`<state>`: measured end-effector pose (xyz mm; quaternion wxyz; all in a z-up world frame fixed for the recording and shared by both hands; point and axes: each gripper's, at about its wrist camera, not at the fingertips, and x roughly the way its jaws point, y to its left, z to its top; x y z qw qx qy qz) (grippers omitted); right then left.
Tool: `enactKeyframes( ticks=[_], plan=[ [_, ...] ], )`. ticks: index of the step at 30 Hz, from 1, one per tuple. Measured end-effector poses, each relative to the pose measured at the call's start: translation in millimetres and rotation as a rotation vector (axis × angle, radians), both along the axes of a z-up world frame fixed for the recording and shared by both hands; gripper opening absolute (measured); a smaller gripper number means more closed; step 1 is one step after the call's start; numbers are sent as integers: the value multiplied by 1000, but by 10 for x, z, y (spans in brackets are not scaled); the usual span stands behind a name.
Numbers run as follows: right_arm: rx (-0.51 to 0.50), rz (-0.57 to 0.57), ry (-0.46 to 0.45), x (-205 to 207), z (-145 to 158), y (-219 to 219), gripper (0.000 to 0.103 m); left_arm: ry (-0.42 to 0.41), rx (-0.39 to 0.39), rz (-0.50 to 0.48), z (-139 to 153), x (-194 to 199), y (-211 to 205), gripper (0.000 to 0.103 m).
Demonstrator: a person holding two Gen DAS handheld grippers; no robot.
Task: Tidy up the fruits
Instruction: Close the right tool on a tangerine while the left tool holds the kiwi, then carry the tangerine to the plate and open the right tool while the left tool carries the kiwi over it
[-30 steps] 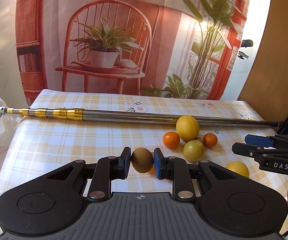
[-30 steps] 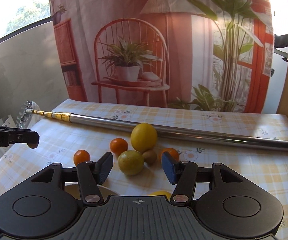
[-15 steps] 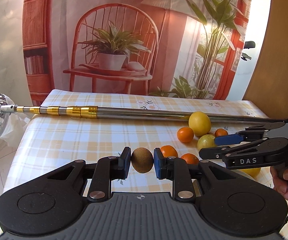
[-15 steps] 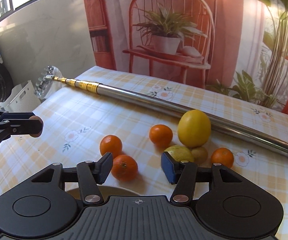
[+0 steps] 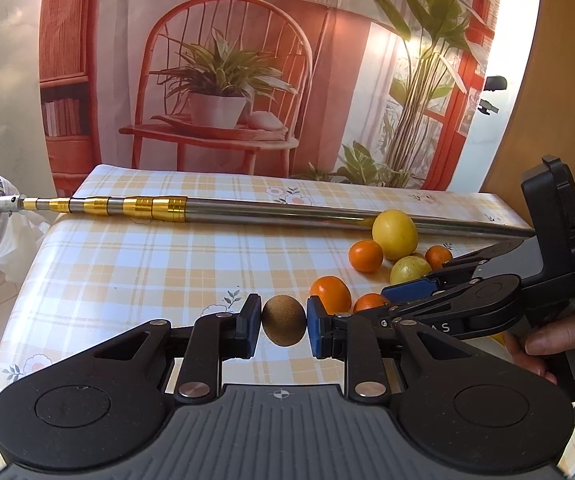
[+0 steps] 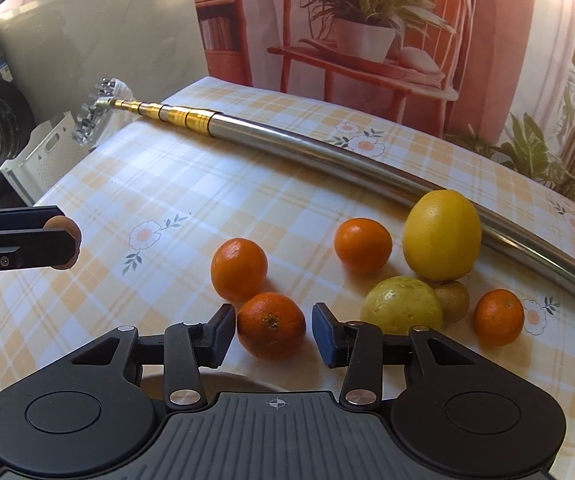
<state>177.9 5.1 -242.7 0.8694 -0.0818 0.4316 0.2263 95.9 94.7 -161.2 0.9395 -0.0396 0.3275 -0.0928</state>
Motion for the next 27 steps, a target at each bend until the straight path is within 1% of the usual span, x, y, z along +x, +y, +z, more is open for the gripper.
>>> enactKeyframes(
  ticks=[7, 13, 20, 27],
  plan=[
    [-4, 3, 6, 0, 1, -8, 34, 8, 1, -11, -2, 0, -27, 26],
    [45, -22, -40, -108, 131, -138, 34, 7, 11, -37, 31, -44, -88, 26],
    [121, -61, -90, -438, 347, -399, 34, 18, 13, -95, 46, -154, -220, 26],
    [173, -159, -131, -840, 420, -703, 34, 40, 37, -160, -33, -297, -428, 26]
  ],
)
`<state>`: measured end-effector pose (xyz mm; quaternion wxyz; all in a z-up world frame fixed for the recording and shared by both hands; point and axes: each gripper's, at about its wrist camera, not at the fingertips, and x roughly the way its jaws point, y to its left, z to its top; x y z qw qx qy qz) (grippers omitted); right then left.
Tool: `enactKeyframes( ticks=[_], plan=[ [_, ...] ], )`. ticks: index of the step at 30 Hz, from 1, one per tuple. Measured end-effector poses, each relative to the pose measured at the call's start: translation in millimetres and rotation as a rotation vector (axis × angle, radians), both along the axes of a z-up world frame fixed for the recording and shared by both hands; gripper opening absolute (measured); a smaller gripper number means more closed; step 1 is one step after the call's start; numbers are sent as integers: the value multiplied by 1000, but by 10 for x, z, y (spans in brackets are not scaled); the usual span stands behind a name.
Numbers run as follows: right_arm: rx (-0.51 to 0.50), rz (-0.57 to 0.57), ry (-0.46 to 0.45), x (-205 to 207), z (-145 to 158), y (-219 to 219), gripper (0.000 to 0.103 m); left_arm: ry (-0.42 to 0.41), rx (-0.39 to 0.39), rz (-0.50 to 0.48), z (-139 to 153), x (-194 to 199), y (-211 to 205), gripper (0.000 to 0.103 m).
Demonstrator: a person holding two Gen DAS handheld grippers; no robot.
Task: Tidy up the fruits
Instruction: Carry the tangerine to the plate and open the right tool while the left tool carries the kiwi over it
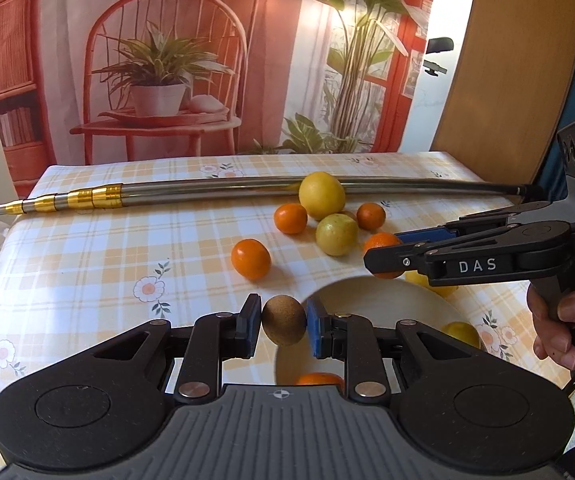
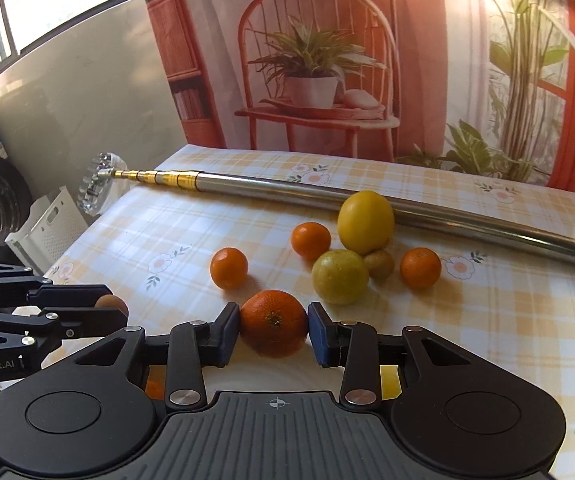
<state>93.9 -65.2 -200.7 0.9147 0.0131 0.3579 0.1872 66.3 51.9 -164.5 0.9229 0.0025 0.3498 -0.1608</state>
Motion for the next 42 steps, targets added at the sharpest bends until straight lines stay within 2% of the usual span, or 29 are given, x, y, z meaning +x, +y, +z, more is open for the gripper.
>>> enactKeyframes(
  ticks=[11, 17, 25, 31, 37, 42],
  plan=[
    [82, -121, 22, -342, -152, -379, 34, 40, 15, -83, -145, -259, -256, 26],
    [92, -138, 34, -391, -217, -378, 34, 88, 22, -107, -255, -309, -298, 26],
    [55, -134, 56, -369, -272, -304, 34, 152, 20, -97, -388, -296, -283, 26],
    [19, -133, 83, -324, -326, -251, 34, 138, 96, -90, -449, -308, -333, 26],
    [-3, -133, 108, -287, -382, -204, 34, 111, 123, -96, -457, -332, -356, 26],
    [-21, -139, 129, -269, -431, -198, 34, 124, 125, -82, -493, -317, -342, 26]
  ],
)
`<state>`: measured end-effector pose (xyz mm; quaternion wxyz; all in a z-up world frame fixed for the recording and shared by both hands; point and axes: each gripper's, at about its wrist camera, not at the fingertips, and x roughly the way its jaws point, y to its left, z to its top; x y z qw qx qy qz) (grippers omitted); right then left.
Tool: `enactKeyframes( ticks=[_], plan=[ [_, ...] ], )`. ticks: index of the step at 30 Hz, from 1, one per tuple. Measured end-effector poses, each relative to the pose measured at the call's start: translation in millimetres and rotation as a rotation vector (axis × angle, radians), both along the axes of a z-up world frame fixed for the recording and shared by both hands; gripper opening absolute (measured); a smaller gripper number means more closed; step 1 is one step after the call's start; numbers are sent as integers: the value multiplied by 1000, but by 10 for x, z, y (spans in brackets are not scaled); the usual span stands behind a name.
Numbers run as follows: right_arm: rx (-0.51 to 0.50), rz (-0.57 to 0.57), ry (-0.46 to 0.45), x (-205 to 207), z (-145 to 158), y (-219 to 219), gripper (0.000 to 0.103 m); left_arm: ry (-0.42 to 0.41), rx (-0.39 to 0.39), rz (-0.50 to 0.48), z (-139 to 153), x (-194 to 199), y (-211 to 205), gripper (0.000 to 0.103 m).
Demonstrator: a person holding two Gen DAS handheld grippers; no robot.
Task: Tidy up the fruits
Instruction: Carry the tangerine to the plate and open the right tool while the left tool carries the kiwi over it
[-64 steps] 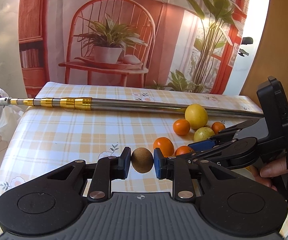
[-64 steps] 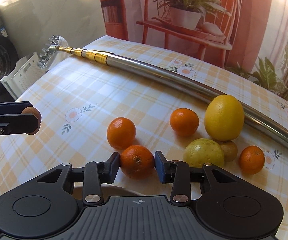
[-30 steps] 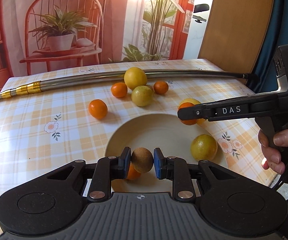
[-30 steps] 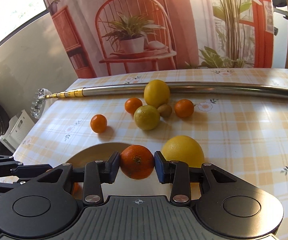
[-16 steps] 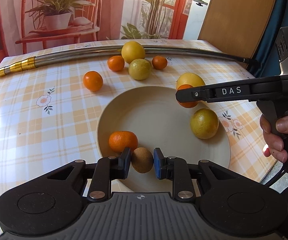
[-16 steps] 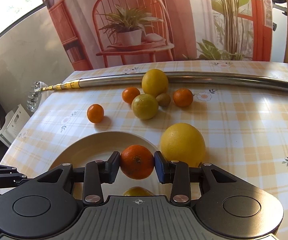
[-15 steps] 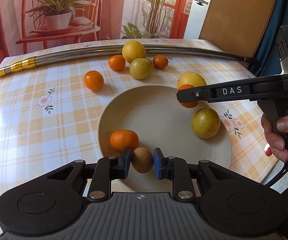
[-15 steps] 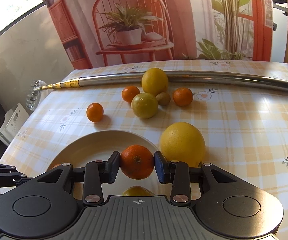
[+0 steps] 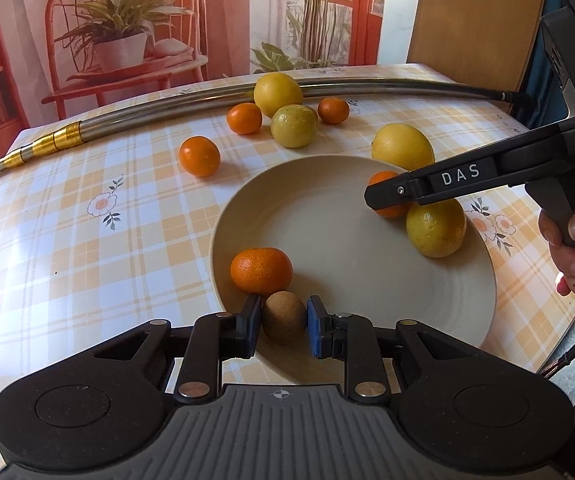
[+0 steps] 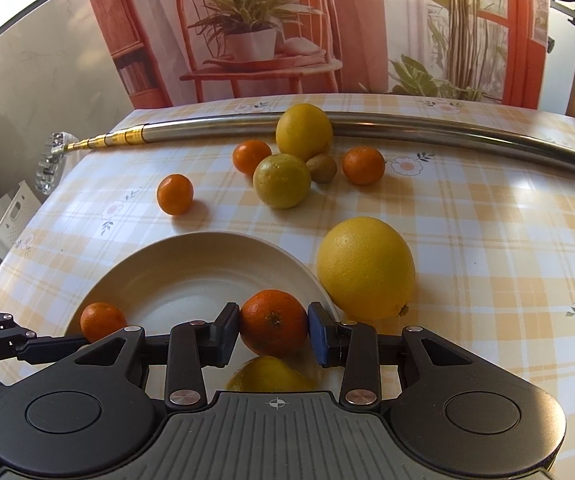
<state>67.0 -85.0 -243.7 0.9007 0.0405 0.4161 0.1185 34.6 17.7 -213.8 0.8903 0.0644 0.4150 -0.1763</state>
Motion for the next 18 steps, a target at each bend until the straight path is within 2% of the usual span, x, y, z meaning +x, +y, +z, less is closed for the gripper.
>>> enactKeyframes(
  ticks=[7, 18],
  plan=[
    [-34, 16, -3, -22, -19, 41, 35, 0, -9, 6, 2, -17, -1, 26],
    [-10, 3, 5, -20, -25, -1, 36, 0, -25, 12, 1, -13, 19, 27]
  ],
)
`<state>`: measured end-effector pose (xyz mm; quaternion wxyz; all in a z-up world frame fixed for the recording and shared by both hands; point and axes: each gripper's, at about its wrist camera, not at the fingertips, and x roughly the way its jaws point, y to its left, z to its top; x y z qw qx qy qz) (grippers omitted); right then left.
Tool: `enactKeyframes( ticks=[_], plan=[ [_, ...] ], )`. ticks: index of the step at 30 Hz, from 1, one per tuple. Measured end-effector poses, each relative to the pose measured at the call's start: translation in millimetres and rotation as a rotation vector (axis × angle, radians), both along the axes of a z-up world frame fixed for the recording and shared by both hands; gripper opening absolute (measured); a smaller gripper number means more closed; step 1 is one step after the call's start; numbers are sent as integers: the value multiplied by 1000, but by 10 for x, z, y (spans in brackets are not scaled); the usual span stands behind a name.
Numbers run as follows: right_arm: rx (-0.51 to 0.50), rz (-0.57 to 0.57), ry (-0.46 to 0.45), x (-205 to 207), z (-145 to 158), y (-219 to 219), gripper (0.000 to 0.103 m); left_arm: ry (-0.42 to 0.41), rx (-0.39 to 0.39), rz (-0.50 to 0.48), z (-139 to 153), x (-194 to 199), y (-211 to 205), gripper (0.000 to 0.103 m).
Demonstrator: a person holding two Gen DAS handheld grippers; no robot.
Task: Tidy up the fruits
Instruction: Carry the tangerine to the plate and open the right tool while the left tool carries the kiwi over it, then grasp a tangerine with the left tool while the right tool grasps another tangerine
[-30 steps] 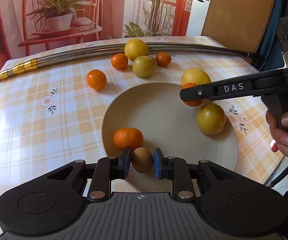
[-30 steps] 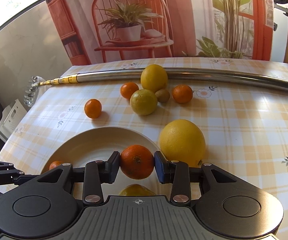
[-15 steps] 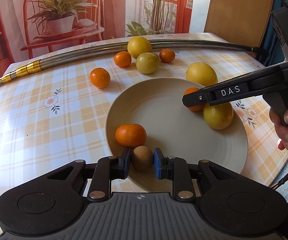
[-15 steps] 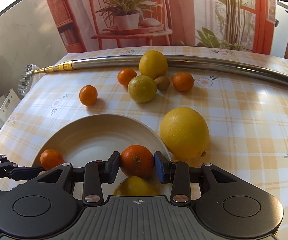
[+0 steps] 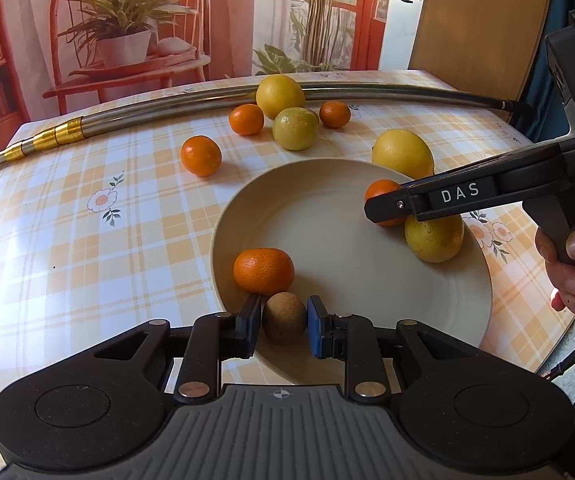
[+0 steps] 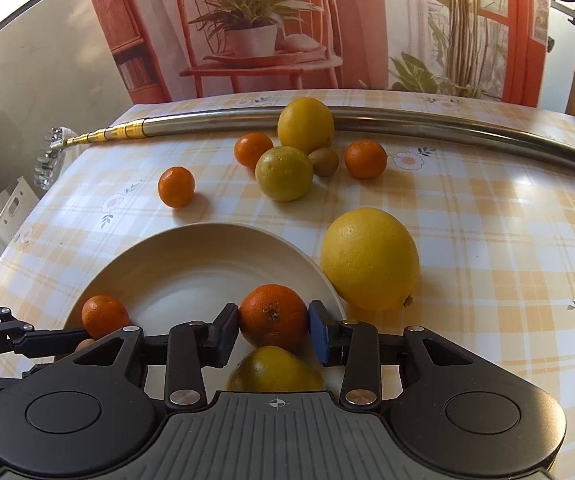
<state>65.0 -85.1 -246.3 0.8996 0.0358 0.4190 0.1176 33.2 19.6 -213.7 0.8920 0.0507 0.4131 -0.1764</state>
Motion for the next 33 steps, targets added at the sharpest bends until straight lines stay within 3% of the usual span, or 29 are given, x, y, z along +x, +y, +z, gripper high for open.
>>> enactKeyframes(
  ticks=[7, 15, 21, 28, 33],
  plan=[
    [9, 6, -19, -50, 51, 4, 41, -7, -1, 3, 8, -9, -1, 28],
    [1, 0, -83, -122, 200, -8, 41, -44, 4, 0, 60, -53, -10, 40],
    [-19, -4, -158, -127, 373, -72, 41, -121, -8, 2, 217, -81, 52, 41],
    [-56, -54, -244, -43, 625, -276, 42, -166, -115, 103, 541, 131, 375, 41],
    [-64, -93, -276, 49, 716, -450, 42, -199, -99, 167, 717, 315, 548, 41]
  ],
)
